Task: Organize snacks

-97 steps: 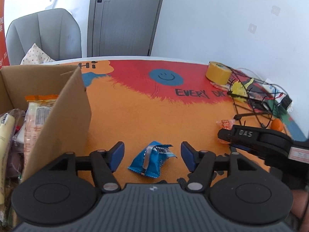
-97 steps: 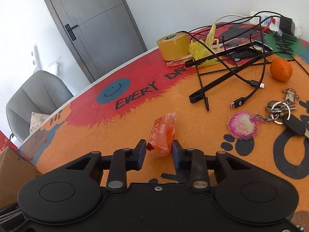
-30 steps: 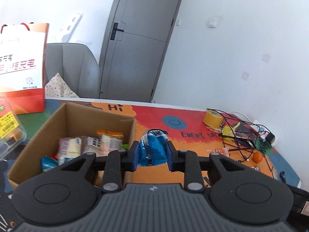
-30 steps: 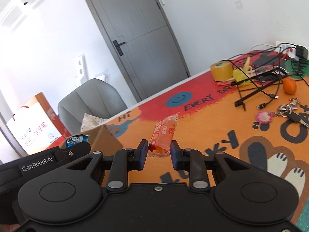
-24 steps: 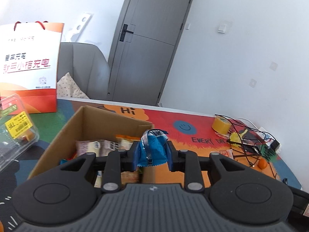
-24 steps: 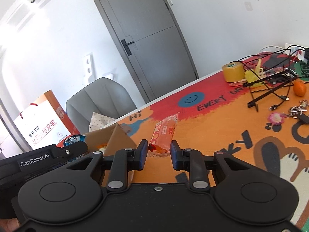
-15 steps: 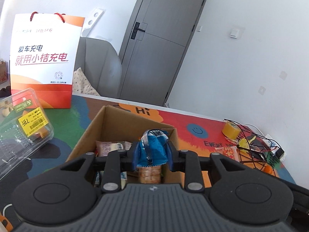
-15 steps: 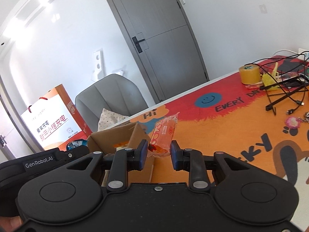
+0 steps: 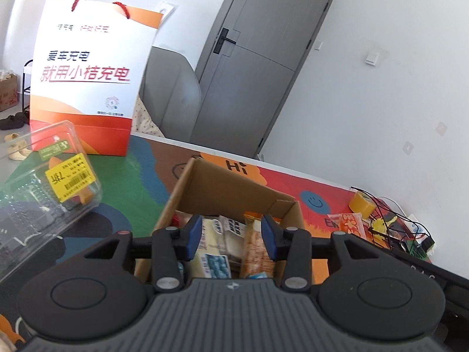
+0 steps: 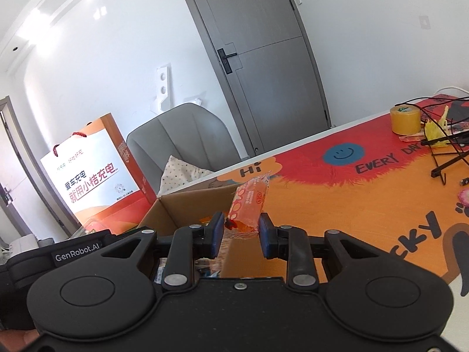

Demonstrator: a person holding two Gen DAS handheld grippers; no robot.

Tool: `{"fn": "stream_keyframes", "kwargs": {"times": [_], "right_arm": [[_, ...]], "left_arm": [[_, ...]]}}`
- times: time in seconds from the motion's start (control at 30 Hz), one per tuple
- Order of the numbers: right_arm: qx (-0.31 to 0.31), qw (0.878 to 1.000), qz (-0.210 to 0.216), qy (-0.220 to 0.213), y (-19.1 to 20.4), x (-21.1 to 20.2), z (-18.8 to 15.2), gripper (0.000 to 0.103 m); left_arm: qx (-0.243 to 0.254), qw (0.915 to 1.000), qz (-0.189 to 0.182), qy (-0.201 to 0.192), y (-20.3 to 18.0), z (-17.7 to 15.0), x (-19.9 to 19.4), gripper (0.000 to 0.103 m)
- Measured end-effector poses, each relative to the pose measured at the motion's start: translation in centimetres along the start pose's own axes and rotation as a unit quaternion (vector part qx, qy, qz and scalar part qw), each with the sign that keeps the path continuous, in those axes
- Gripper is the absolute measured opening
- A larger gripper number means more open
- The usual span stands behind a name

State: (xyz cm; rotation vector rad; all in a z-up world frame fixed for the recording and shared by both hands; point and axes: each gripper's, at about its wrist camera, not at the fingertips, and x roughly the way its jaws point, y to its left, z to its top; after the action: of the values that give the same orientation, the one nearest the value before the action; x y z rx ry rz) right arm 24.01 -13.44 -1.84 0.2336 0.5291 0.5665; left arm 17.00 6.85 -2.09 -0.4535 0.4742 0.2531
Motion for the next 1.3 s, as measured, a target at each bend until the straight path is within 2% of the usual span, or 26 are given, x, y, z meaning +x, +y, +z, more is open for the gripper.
{"fn": "stream_keyframes", "kwargs": {"times": [0.3,0.47,0.57,0.63,0.9,1.07,1.3], "right_arm": [[-0.021,0.999,0.023,0.013,2.8,1.1,-0.2,0.027],[-0.028,0.999,0.039,0.023,4.3,1.9,-0.3,0.029],[-0.031,0.998,0.040,0.025,5.0,2.0,-0.4,0.042],[-0.032,0.999,0.037,0.022,5.0,1.7,-0.5,0.043],[-0.022,1.000,0.008,0.019,3.9,0.0,-0.5,0.047],[-0.012,1.000,-0.009,0.016,2.8,-1.5,-0.8,0.048],[0.000,1.000,-0.024,0.007,1.3,-3.6,-0.9,0.056]], "left_arm": [[-0.012,0.9998,0.017,-0.004,2.4,0.7,-1.3,0.049],[-0.015,0.9994,0.030,-0.010,3.6,1.0,-2.2,0.065],[-0.012,0.9991,0.036,-0.016,3.9,1.0,-2.6,0.076],[-0.011,0.9991,0.037,-0.016,4.1,1.0,-2.8,0.082],[0.010,0.9992,0.037,-0.010,3.1,0.4,-3.3,0.097],[0.024,0.9991,0.035,-0.002,2.3,0.0,-3.6,0.100],[0.046,0.9986,0.021,0.017,0.7,-0.4,-4.2,0.102]]}}
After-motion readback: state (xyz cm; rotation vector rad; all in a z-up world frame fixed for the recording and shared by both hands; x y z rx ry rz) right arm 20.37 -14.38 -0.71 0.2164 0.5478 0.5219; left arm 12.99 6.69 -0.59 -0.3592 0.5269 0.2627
